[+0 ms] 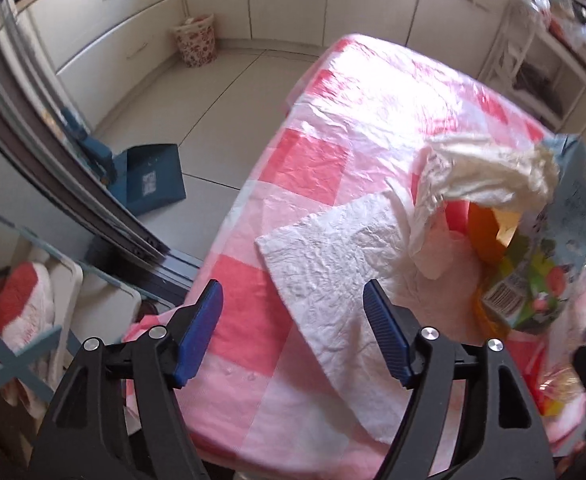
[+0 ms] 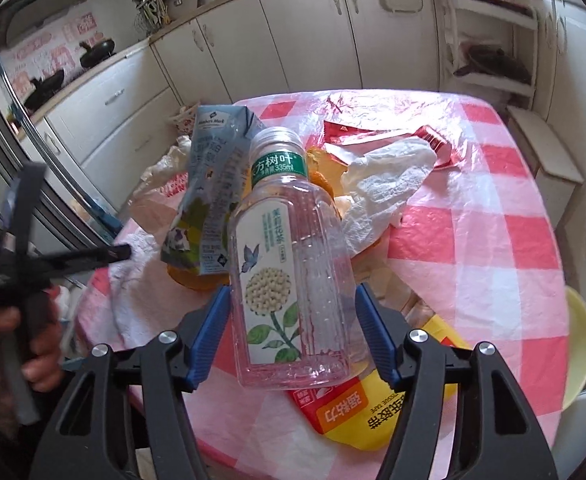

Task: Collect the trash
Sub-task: 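Carry the bottle to the yellow bin and open the right tool while left carries plastic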

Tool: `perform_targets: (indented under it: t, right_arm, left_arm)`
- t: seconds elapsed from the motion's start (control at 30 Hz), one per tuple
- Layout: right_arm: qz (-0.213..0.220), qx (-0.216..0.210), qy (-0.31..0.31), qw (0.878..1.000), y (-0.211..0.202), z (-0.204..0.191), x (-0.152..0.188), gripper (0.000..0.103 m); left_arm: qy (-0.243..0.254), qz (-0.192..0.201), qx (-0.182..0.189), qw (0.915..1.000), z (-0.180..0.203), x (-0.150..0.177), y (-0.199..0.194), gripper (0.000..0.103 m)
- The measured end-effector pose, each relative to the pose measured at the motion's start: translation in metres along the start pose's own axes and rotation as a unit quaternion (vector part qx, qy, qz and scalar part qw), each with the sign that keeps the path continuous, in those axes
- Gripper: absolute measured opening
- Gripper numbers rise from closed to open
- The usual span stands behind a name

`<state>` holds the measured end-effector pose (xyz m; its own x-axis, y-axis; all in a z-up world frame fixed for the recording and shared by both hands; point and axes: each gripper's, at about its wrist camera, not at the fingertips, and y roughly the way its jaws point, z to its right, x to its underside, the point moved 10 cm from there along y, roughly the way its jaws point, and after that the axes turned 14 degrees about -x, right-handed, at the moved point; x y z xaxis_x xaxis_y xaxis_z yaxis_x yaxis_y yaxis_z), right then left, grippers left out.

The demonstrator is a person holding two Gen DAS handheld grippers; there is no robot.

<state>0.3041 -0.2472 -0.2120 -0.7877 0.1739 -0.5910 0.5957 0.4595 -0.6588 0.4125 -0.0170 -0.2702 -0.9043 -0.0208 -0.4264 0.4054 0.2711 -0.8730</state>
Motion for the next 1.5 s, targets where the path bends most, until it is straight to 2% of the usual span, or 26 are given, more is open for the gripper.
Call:
perform_targets:
  t: [0.03, 0.07, 0.1, 0.13, 0.17, 0.23, 0.33, 0.37, 0.4, 0.53, 0.6, 0.67, 0.73, 0.83, 0.93, 1.03, 1.2, 1.3, 1.37, 1.43, 1.5]
  right_arm:
    - [0.003, -0.014, 0.011, 1.0, -0.002, 0.001, -0.001, 0.062]
    - [0.005, -0.028, 0.022, 0.999, -0.004, 0.002, -0.001, 0.061]
    - [0.007, -0.045, 0.034, 0.998, -0.007, 0.003, -0.001, 0.061]
    - [0.01, -0.061, 0.048, 0.997, -0.011, 0.004, -0.002, 0.061]
    - [0.014, -0.077, 0.06, 0.995, -0.014, 0.005, -0.002, 0.061]
    - [0.024, -0.114, 0.09, 0.989, -0.022, 0.007, -0.002, 0.061]
    - [0.037, -0.16, 0.132, 0.977, -0.032, 0.013, -0.001, 0.06]
    - [0.041, -0.177, 0.147, 0.972, -0.036, 0.017, 0.001, 0.06]
    - [0.044, -0.189, 0.161, 0.968, -0.038, 0.02, 0.002, 0.06]
    - [0.051, -0.204, 0.184, 0.96, -0.044, 0.03, 0.006, 0.06]
    - [0.043, -0.192, 0.174, 0.965, -0.043, 0.031, 0.009, 0.06]
    - [0.032, -0.171, 0.151, 0.973, -0.04, 0.027, 0.01, 0.06]
    - [0.014, -0.133, 0.108, 0.985, -0.032, 0.019, 0.012, 0.06]
    - [-0.011, -0.069, 0.042, 0.997, -0.016, 0.007, 0.017, 0.061]
    - [-0.011, -0.06, 0.024, 0.998, -0.007, 0.001, 0.016, 0.06]
    - [-0.001, -0.106, 0.069, 0.992, -0.01, 0.003, 0.017, 0.059]
    - [0.041, -0.226, 0.174, 0.958, -0.032, 0.012, 0.005, 0.057]
    - [0.066, -0.269, 0.205, 0.939, -0.044, 0.014, -0.002, 0.056]
    - [0.073, -0.272, 0.21, 0.936, -0.048, 0.017, -0.005, 0.056]
    - [0.074, -0.258, 0.204, 0.942, -0.049, 0.019, -0.004, 0.056]
    - [0.078, -0.268, 0.215, 0.936, -0.051, 0.021, -0.003, 0.056]
  left_arm:
    - [0.009, 0.002, -0.006, 0.9999, 0.004, 0.001, 0.001, 0.057]
    - [0.016, 0.002, -0.009, 0.9998, 0.007, 0.003, 0.002, 0.035]
    - [0.024, 0.005, 0.0, 0.9997, 0.012, 0.003, 0.0, 0.024]
    - [0.03, 0.006, 0.007, 0.9995, 0.016, 0.003, -0.003, 0.004]
    - [0.032, 0.009, 0.013, 0.9994, 0.018, 0.003, -0.006, 0.002]
    - [0.034, 0.014, 0.032, 0.9988, 0.02, 0.004, -0.014, 0.002]
    - [0.014, 0.018, 0.118, 0.9927, 0.022, 0.001, -0.037, 0.002]
    - [0.005, 0.031, 0.15, 0.9882, 0.02, -0.003, -0.05, 0.002]
    - [0.0, 0.041, 0.165, 0.9854, 0.018, -0.005, -0.058, 0.002]
    - [-0.036, 0.069, 0.265, 0.9612, 0.01, -0.015, -0.09, 0.002]
    - [-0.047, 0.08, 0.32, 0.9428, 0.007, -0.02, -0.107, 0.002]
    - [-0.048, 0.09, 0.344, 0.9336, 0.007, -0.021, -0.119, 0.002]
    - [-0.051, 0.096, 0.385, 0.9167, 0.01, -0.023, -0.134, 0.002]
    - [-0.044, 0.109, 0.423, 0.8983, 0.012, -0.024, -0.154, 0.002]
    - [-0.028, 0.124, 0.426, 0.8955, 0.014, -0.018, -0.167, 0.002]
    - [-0.019, 0.124, 0.432, 0.8929, 0.013, -0.014, -0.17, 0.002]
    - [-0.01, 0.132, 0.439, 0.8889, 0.016, -0.008, -0.183, 0.002]
    - [0.004, 0.145, 0.421, 0.8955, 0.021, -0.007, -0.189, 0.002]
    - [0.011, 0.148, 0.415, 0.8976, 0.027, -0.006, -0.191, 0.002]
    - [0.014, 0.146, 0.412, 0.8993, 0.033, -0.005, -0.191, 0.002]
    - [0.013, 0.14, 0.412, 0.9002, 0.037, -0.005, -0.19, 0.002]
